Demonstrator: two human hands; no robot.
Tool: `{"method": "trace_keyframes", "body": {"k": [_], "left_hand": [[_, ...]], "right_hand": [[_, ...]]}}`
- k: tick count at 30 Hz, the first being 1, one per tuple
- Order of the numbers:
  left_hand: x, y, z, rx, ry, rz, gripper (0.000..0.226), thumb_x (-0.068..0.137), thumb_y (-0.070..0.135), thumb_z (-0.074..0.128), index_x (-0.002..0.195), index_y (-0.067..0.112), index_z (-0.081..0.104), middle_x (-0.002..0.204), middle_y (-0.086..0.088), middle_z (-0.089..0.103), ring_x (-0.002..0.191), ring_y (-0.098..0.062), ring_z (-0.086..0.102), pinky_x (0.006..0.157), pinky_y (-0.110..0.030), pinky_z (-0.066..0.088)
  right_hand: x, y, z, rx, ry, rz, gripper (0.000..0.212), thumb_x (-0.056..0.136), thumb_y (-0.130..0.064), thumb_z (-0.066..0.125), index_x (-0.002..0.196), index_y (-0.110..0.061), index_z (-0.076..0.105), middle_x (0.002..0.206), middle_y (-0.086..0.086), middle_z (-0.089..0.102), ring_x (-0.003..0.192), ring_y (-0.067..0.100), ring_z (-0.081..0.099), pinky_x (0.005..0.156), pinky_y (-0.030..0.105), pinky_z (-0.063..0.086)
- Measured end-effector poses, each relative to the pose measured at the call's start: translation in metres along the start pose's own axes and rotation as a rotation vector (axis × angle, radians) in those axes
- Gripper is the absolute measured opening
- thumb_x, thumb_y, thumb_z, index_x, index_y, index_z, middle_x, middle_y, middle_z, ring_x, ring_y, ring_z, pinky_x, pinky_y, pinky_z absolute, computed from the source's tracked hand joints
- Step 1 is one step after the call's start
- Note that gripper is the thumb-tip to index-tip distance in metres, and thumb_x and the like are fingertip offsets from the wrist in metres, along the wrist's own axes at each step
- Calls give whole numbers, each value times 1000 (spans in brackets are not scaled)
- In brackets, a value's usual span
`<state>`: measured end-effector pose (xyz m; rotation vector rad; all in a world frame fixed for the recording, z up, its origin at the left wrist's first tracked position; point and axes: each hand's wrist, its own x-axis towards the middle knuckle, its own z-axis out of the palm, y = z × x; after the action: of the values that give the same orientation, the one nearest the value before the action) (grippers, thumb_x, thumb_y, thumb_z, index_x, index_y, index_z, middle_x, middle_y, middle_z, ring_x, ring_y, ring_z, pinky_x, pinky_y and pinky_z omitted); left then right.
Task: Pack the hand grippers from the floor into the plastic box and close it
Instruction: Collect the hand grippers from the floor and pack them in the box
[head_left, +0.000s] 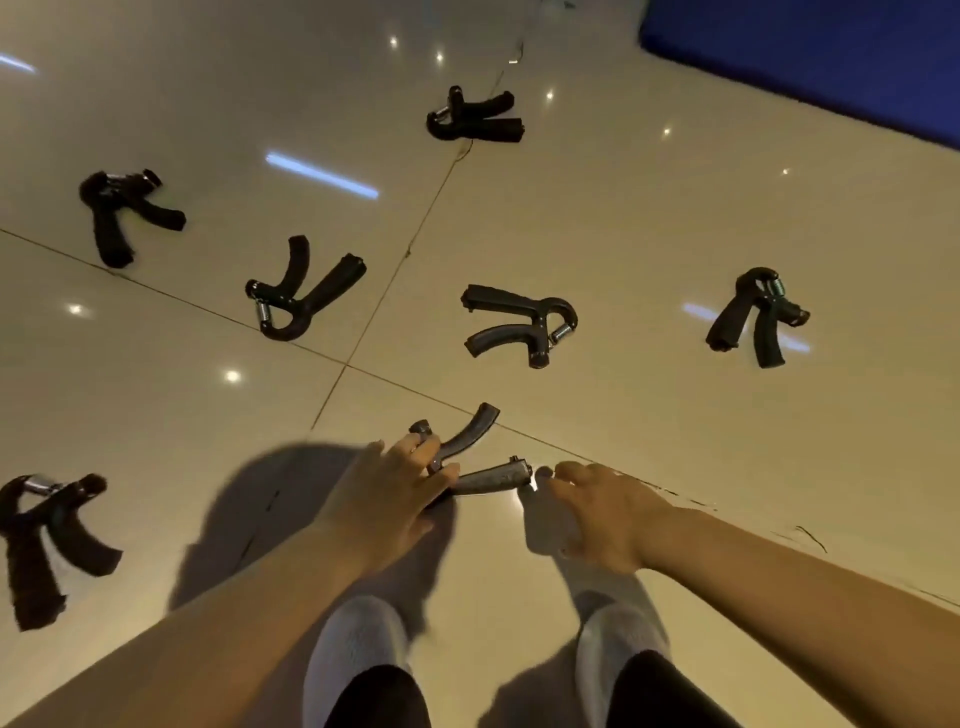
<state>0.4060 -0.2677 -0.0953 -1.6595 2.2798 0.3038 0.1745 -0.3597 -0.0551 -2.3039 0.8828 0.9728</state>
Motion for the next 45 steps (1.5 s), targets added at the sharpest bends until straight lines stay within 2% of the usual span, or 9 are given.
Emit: {"method": "trace_keyframes", "body": {"k": [6, 15, 21, 25, 29, 37, 39, 42, 45], "left_hand": [[-5, 3, 44, -112, 26, -89, 87, 60, 53, 80, 136, 22, 48, 140, -16, 46, 116, -34, 57, 84, -53, 51], [13, 5, 40, -224, 146, -139, 58, 76, 50, 47, 126, 21, 46, 128, -14, 55, 116, -33, 51, 88, -49, 47], [51, 28, 33, -195, 150, -83, 81, 52, 47, 79, 125, 25, 52, 144, -12, 42, 116, -33, 51, 89, -57, 45], [58, 31, 35, -166, 163, -32, 75, 55, 39, 83, 124, 26, 58, 140, -14, 47, 108, -31, 59, 87, -52, 48], [49, 13, 39, -183, 192, 55, 77, 56, 37, 85, 125, 26, 53, 142, -11, 45, 101, -27, 59, 88, -46, 49], [20, -5, 54, -222, 197, 60, 69, 75, 45, 65, 138, 27, 41, 148, -5, 35, 112, -22, 45, 97, -43, 44], [14, -5, 59, -239, 155, 18, 64, 81, 44, 44, 143, 27, 36, 151, -3, 30, 122, -22, 41, 106, -43, 32], [17, 7, 57, -332, 136, -69, 71, 78, 47, 42, 145, 27, 32, 151, -2, 33, 130, -20, 35, 110, -40, 17], [28, 19, 48, -431, 109, -142, 84, 68, 61, 48, 144, 28, 34, 149, -4, 34, 130, -20, 32, 111, -41, 26]], "right_hand": [[24, 10, 23, -19, 0, -35, 64, 90, -34, 54, 145, -23, 23, 149, 1, 20, 127, 25, 34, 101, 35, 38], [49, 9, -8, 116, 273, -57, 50, 87, -38, 53, 134, -21, 41, 141, 1, 35, 121, 26, 41, 89, 33, 40], [118, 33, -76, -17, 598, -31, 64, 86, -33, 57, 142, -17, 31, 147, 13, 29, 136, 32, 25, 107, 46, 26], [149, 53, -91, 62, 493, 164, 77, 84, -42, 60, 146, -20, 19, 148, 8, 26, 137, 30, 22, 109, 50, 24], [129, 62, -57, -64, 503, 134, 66, 92, -29, 50, 148, -21, 16, 158, 7, 7, 142, 29, 13, 111, 50, 17], [88, 87, -15, 20, 581, 90, 47, 88, -18, 49, 135, -12, 45, 147, 16, 36, 113, 37, 54, 86, 44, 42], [84, 85, -4, 45, 593, 81, 46, 85, -18, 51, 130, -9, 49, 144, 18, 41, 106, 38, 58, 79, 43, 46], [75, 84, 15, 115, 645, 97, 46, 82, -11, 65, 126, -9, 53, 141, 16, 46, 105, 36, 60, 76, 42, 49], [68, 85, 25, 107, 642, 94, 49, 86, -25, 61, 132, -13, 49, 145, 9, 43, 117, 31, 54, 86, 43, 46]]}}
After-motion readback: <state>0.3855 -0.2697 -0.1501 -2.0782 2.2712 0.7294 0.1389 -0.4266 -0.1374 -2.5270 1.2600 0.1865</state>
